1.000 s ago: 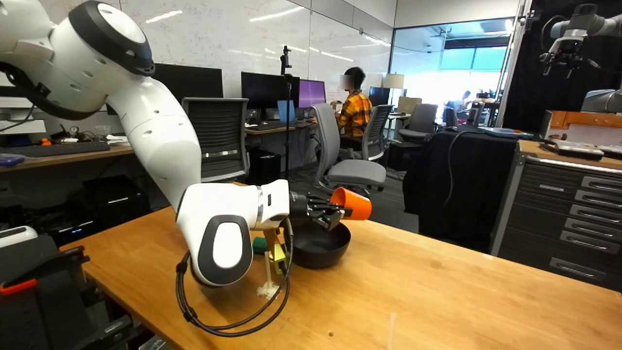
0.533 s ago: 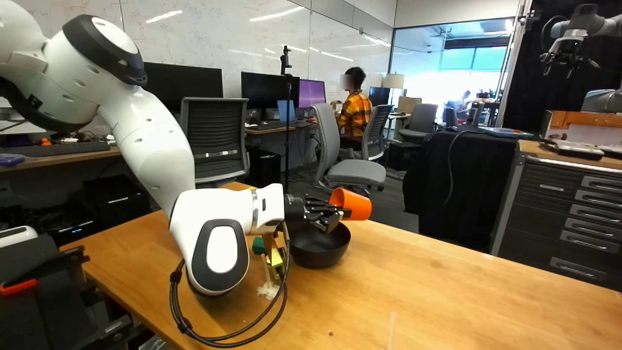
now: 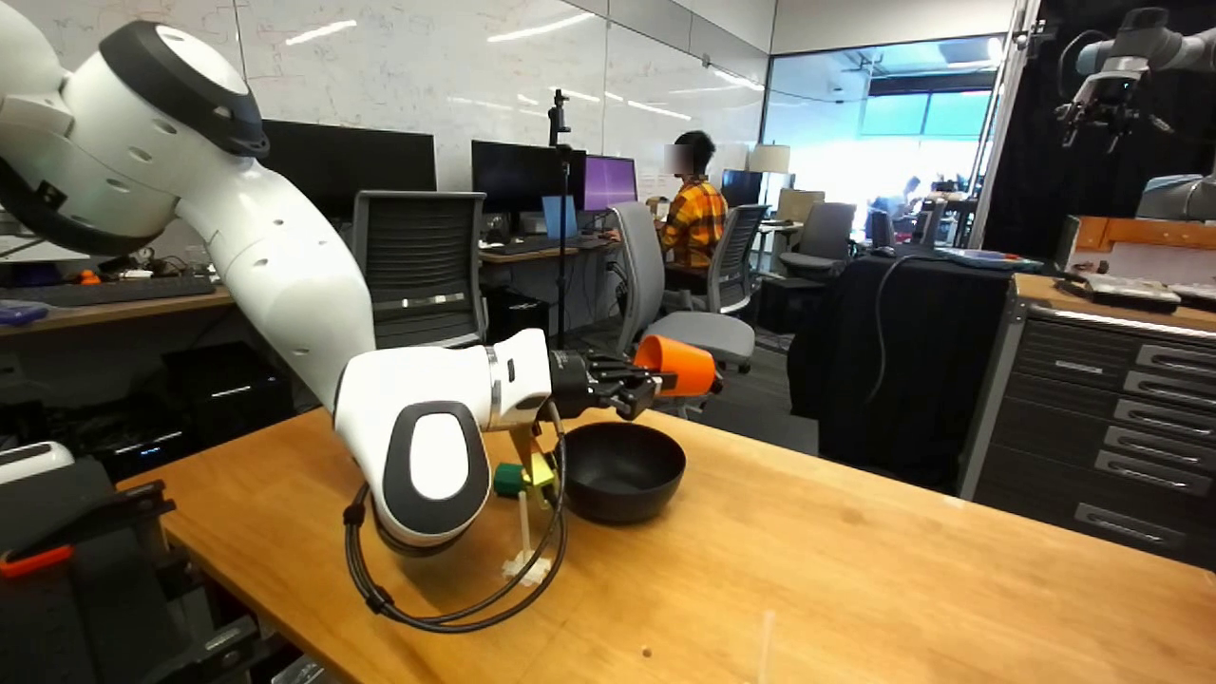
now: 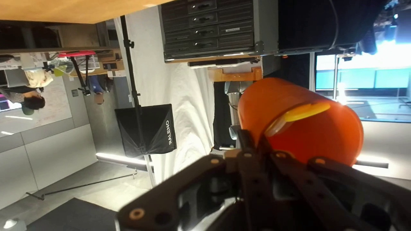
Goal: Pour the coins from the cup into the bowl
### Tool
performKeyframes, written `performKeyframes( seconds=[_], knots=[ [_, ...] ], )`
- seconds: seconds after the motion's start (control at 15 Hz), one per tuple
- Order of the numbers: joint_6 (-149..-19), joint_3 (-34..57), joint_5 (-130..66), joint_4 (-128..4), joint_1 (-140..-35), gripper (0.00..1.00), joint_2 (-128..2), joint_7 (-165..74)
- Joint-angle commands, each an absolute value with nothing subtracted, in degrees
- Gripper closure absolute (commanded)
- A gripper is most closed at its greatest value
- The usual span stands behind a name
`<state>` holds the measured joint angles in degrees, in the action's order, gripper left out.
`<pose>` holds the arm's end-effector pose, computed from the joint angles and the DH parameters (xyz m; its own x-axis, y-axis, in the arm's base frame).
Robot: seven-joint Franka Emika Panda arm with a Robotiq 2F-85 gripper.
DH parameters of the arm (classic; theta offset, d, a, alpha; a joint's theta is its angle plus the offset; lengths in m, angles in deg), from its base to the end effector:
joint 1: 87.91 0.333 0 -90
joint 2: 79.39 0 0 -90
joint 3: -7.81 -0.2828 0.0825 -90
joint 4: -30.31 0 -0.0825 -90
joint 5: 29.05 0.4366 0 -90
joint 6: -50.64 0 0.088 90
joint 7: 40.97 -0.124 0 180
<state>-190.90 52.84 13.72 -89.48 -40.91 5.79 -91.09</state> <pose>0.5159 -0.1148 0.0443 0.0272 -0.1091 0.9937 -0.4054 -0.9098 -0.0888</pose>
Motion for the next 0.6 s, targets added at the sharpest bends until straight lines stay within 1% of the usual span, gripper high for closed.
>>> performKeyframes(
  seconds=[0.0, 0.53],
  knots=[
    [-191.91, 54.61, 16.15, -90.54, -38.36, 0.96, 5.79, -90.65],
    [-192.53, 53.87, 14.86, -90.84, -41.60, 0.97, 5.86, -88.60]
  ],
)
